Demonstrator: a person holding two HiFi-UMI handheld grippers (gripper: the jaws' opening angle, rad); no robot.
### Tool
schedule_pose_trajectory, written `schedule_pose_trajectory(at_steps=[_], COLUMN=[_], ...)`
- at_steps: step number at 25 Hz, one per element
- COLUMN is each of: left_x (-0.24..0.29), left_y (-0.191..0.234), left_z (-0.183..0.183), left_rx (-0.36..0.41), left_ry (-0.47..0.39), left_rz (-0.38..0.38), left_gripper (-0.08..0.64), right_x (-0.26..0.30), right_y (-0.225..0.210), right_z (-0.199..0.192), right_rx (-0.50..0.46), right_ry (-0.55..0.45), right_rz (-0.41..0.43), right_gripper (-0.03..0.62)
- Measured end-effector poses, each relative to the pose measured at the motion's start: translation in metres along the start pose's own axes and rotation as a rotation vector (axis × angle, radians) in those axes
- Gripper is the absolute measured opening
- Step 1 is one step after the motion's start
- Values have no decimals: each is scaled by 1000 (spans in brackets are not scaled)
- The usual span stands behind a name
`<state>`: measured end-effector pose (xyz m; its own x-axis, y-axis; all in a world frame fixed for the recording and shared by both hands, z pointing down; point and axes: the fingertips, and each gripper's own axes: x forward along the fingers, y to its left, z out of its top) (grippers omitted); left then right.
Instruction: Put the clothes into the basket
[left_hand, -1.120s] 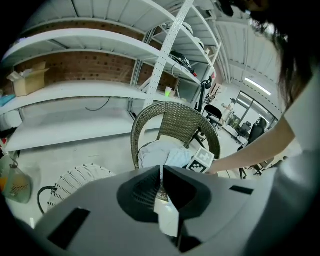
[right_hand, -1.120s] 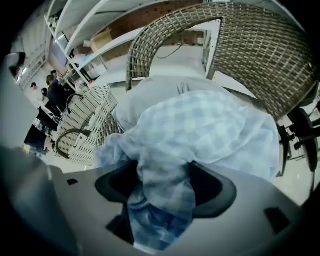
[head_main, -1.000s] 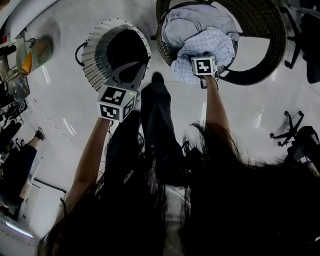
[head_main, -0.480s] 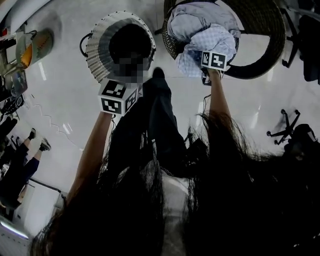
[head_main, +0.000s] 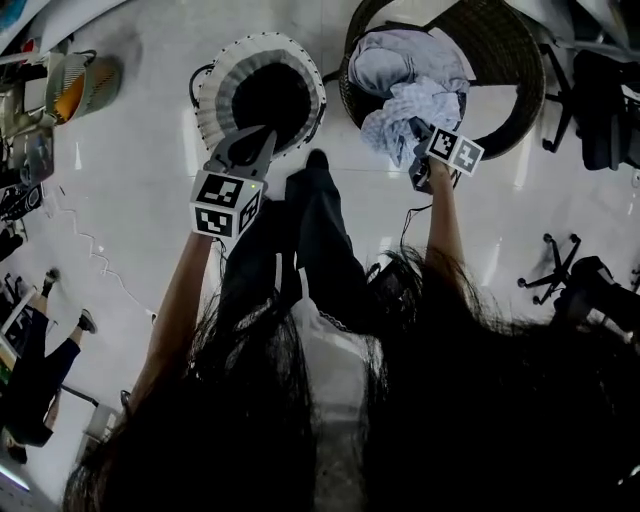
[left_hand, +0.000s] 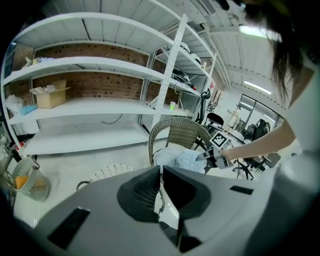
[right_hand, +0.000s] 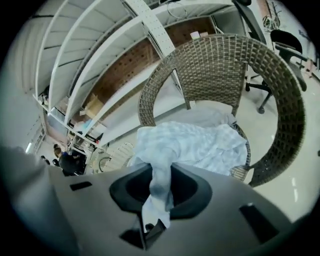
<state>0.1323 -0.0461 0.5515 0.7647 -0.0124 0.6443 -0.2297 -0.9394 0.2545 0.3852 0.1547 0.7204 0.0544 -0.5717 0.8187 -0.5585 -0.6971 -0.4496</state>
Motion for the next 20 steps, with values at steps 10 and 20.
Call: schedule_pose_trajectory(at_steps=[10,20], left_x=[-105,-225], left_y=[5,25], left_z=[-5,-33], left_rx=[-4,-90], left_ry=[-110,-224], left_rz=[61,187], left_gripper=[29,29], right_x=[-108,-203], right_y=[125,260], right_z=[20,34], right_rx=[-59,-191], right_ry=[-182,-301], right_rz=[159,291], right_gripper=[81,81])
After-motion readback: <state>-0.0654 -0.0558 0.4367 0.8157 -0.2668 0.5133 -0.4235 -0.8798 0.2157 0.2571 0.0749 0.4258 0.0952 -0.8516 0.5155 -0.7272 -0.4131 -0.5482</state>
